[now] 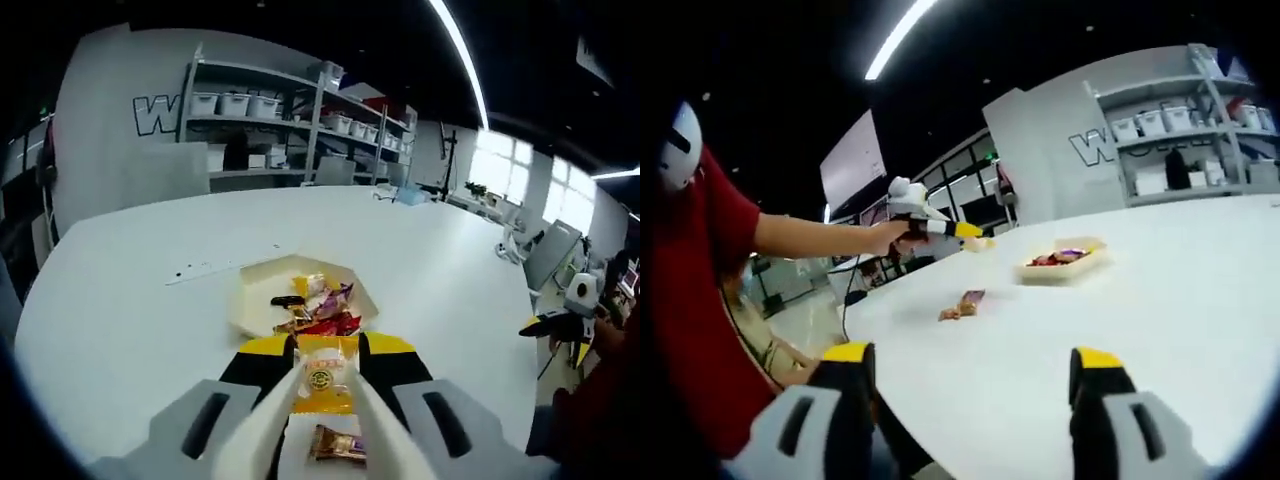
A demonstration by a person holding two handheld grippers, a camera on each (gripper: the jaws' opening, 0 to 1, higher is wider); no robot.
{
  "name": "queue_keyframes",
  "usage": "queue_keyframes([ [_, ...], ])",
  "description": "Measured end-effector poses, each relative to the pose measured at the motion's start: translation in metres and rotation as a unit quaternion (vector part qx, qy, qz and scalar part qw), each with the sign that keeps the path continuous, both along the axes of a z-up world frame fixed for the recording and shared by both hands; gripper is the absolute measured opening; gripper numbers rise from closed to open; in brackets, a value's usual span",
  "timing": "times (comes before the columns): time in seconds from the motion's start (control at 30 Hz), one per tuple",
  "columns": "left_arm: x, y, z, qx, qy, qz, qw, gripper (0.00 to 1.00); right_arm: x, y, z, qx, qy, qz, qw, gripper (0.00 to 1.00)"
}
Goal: Place the target food into the container with the food tongs after gripping and lifting it, then release it inside without dropping or visibly crushing the food.
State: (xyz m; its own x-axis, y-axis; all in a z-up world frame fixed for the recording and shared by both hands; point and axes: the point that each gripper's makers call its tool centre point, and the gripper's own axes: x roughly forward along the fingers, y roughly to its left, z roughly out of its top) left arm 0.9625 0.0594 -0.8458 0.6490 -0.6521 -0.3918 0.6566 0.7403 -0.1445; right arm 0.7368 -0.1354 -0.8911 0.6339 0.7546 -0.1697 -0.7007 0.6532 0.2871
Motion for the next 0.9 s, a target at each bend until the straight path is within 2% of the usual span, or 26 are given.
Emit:
queue_keyframes([
  [0.37, 0.025, -0.012, -0.006, 0.001, 0.000, 0.000, 1.0000, 0.24, 0.002, -0.018, -0.009, -0.012, 0.012, -0.015, 0.9997, 0.77],
  [0.53, 0.038, -0.020, -0.009, 0.002, -0.012, -0.004, 0.9999, 0.24, 0.005, -0.025, -0.013, -0.019, 0.018, -0.023, 0.9994, 0.76],
  [0.9, 0.055, -0.037, -0.021, -0.004, -0.004, -0.002, 1.0000, 0.24, 0.007, -0.032, -0.019, -0.019, 0.026, -0.029, 0.9991, 0.76],
])
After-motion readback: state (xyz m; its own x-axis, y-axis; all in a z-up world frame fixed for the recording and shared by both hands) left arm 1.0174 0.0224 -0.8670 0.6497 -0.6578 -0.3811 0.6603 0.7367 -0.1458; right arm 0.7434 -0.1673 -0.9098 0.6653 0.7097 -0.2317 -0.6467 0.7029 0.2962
